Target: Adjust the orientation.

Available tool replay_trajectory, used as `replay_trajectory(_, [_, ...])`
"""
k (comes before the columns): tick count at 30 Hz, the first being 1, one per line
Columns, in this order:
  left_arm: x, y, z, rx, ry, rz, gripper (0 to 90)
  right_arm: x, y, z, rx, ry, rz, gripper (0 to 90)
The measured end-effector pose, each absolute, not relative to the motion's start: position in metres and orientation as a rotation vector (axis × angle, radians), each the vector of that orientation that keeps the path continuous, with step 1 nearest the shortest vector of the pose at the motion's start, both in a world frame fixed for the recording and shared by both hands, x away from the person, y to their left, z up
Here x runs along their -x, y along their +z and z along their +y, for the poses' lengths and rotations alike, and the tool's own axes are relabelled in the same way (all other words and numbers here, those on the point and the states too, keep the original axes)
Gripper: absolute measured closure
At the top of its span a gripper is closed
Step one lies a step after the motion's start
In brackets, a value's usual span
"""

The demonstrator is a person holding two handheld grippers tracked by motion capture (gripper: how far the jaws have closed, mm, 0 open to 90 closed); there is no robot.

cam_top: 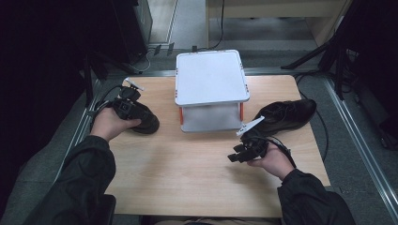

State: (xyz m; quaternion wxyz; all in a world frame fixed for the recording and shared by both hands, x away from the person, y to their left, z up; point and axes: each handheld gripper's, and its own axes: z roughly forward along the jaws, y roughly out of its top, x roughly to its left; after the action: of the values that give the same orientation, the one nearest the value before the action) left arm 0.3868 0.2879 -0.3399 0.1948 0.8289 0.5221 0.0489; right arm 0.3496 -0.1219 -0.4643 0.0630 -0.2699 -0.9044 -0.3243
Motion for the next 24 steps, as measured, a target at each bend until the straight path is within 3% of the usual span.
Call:
replay_trajectory(9, [-0.422,-0.354,0.306,-2.309,0.106,1.546,63.4,-0.349,-0.465,-0.122,0.812,-0.975,-2.727,50.1])
replay_trajectory(20, [-0.434,-0.372,0.300,-2.367,0.079,1.583,66.3,-0.350,-0.465,-0.124,0.813,-0.984,-2.722,50.1])
replay_trajectory(24, [-0.437,-0.378,0.299,-2.395,0.067,1.586,73.0,-0.350,-0.465,-0.124,0.808,-0.985,-2.723,50.1])
